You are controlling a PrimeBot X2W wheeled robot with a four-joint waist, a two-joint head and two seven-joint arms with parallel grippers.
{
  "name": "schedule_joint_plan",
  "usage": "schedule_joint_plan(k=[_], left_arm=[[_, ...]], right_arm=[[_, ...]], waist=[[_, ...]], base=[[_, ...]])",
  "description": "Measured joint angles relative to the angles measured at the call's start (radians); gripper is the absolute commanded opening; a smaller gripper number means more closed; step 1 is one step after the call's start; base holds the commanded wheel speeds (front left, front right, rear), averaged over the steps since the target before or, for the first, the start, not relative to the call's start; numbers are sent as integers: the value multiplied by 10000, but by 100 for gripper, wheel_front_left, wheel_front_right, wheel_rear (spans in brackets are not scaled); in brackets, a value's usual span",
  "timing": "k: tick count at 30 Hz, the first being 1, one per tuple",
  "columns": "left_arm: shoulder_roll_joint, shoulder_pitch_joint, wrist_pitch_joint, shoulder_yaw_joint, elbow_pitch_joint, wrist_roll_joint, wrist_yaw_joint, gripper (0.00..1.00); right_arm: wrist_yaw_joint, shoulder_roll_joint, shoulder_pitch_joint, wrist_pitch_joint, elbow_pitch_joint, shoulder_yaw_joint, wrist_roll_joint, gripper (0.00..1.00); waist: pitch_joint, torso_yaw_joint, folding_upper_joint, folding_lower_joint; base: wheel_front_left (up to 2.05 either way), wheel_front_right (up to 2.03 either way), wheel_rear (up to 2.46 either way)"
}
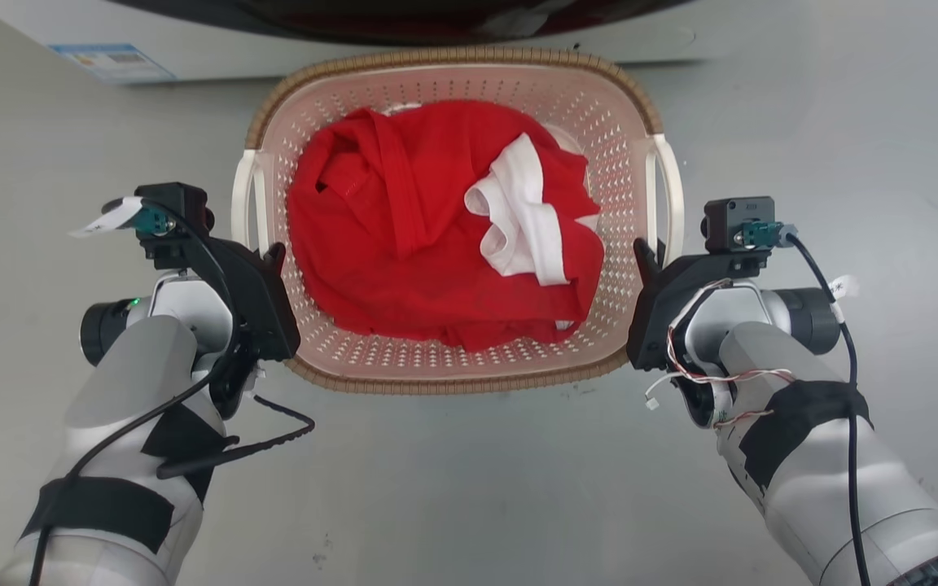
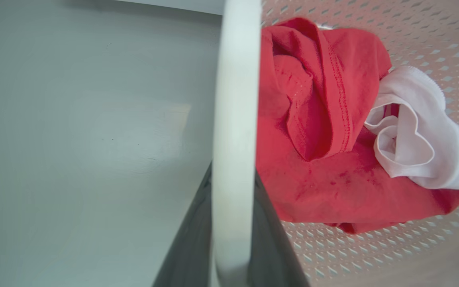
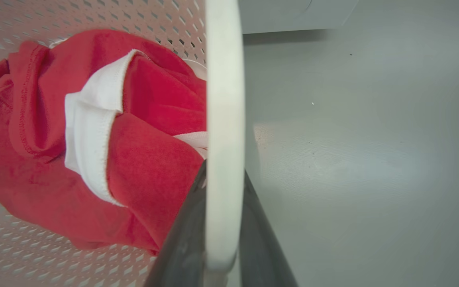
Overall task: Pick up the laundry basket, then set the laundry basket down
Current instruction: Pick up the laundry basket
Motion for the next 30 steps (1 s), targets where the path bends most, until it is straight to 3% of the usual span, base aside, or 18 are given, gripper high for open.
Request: schedule_joint_plan(k=[30], left_arm=[[-575, 2645, 1375, 182, 819, -830, 0, 0]], right_arm=[[874, 151, 2444, 1737, 1336, 98, 1306, 0]], waist=[[-4134, 54, -2, -3]], base=[[0, 0, 0]])
